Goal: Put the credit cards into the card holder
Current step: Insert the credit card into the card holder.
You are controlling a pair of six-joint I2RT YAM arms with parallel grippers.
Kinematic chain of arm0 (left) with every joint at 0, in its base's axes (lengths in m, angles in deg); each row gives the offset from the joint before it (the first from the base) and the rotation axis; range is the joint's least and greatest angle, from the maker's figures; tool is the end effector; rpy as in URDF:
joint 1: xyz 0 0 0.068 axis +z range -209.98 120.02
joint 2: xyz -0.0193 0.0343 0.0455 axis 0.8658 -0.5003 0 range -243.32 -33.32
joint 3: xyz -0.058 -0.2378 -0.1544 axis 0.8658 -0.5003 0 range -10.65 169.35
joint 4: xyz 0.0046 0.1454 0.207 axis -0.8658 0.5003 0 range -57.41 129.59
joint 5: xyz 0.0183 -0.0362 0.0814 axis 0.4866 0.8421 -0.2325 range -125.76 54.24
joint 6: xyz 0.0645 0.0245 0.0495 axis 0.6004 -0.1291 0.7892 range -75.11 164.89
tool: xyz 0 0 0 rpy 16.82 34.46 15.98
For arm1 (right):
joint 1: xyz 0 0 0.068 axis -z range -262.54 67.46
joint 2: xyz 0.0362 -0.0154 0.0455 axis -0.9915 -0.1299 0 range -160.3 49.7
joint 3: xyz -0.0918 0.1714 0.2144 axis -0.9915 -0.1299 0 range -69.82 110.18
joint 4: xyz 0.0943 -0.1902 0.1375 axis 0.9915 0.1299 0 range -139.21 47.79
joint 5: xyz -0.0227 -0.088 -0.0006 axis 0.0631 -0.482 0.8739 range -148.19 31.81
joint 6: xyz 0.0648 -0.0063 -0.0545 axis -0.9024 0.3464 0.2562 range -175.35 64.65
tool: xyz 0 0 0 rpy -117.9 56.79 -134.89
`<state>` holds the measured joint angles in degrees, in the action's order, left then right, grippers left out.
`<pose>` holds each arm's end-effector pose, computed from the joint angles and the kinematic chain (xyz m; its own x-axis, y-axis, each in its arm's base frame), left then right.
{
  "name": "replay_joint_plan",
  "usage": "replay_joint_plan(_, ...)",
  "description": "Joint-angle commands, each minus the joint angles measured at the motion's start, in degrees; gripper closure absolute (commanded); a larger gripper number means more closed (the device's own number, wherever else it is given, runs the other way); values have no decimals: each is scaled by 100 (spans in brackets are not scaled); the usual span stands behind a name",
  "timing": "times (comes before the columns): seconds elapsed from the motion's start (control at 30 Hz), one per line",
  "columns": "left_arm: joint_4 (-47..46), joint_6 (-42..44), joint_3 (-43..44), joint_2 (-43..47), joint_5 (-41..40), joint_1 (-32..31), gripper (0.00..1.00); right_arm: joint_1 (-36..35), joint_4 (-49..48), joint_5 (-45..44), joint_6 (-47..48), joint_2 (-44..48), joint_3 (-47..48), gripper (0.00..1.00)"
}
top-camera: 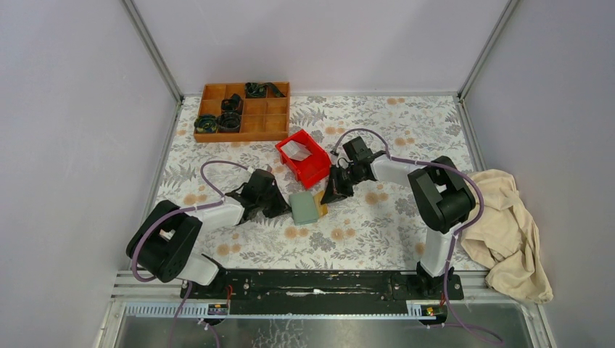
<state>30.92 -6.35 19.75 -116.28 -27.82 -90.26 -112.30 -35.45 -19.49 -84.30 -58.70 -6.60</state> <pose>0.2279 -0.1451 0.1268 -0.8676 -0.3878 -0.3113 -0.1628 0.8130 -0.5590 0.3116 0.2320 0.1420 -0.9738 -0.1217 -0.1923 -0.2242 0.6585 0.7185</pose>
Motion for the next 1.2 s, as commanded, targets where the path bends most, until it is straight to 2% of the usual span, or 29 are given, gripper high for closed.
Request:
replay_joint_plan(0.0,512,261,-174,-187,-156,-21,86,65,-419,195,-158,449,-130,100)
replay_joint_plan(0.83,752,361,-54,-327,-170,-41,90,62,-1350,626,-522,420,-516,100)
replay_joint_plan(1.17,706,433,55,-577,-108,-100,97,59,-1547,727,-633,524,-549,100)
